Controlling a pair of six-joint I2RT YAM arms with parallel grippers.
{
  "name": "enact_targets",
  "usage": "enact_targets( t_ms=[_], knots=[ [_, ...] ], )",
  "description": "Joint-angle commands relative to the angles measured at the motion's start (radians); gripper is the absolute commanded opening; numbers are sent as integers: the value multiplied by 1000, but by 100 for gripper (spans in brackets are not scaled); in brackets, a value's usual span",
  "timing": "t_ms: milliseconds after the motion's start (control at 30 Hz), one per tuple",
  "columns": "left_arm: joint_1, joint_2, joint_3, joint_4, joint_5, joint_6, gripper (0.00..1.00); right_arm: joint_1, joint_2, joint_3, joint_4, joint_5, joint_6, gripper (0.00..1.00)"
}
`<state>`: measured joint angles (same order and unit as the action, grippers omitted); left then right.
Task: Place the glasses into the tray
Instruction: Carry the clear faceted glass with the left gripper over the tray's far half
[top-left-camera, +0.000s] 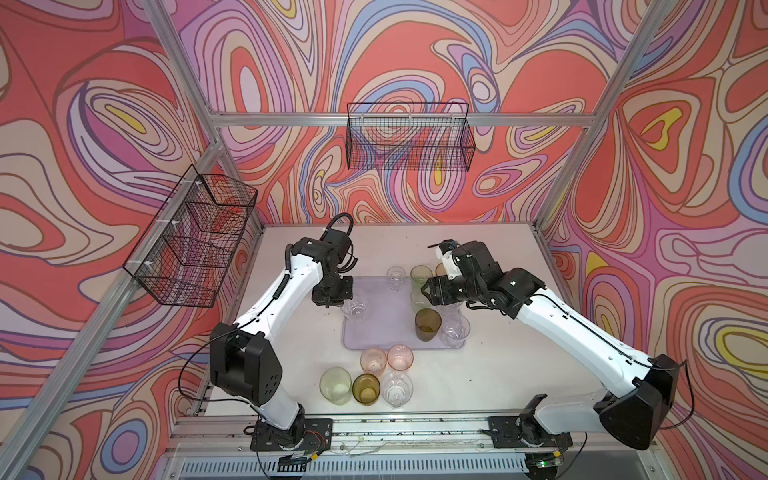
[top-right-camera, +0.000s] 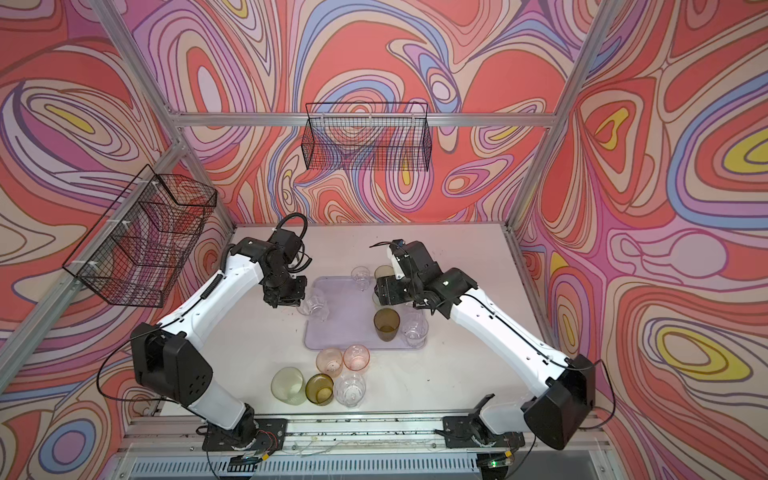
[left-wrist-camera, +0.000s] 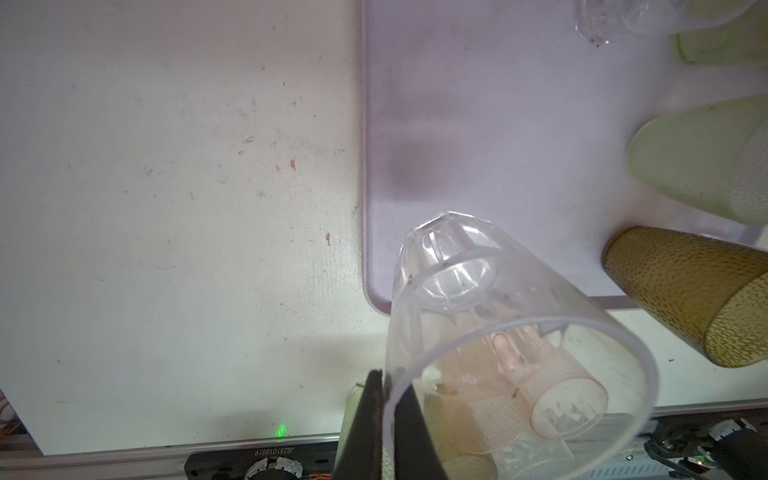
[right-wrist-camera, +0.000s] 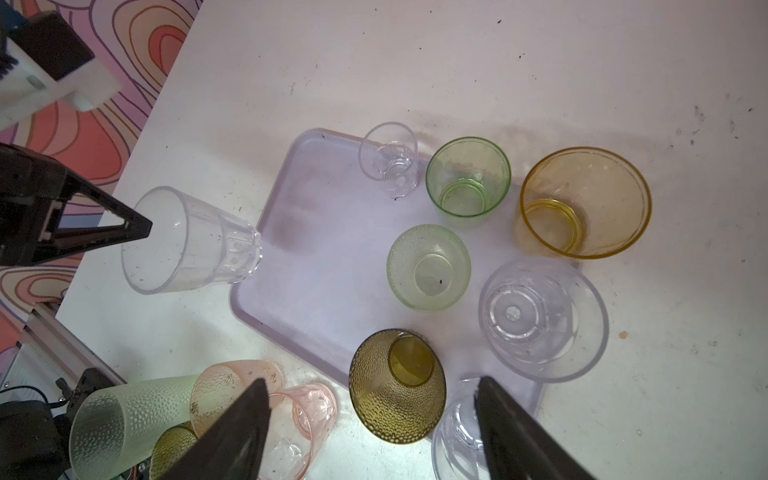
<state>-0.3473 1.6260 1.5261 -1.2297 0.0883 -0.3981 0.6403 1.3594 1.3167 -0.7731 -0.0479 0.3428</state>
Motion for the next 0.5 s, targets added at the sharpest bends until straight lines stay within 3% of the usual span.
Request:
enact_targets(
  t_ms=[0,467],
  knots=[
    [-7,15,46,-3,2,21,0,-3,-35,6,-5,19,16,81],
    [-54,82,116,22,3,26,0,-4,-49,-2,10,18,48,81]
  ],
)
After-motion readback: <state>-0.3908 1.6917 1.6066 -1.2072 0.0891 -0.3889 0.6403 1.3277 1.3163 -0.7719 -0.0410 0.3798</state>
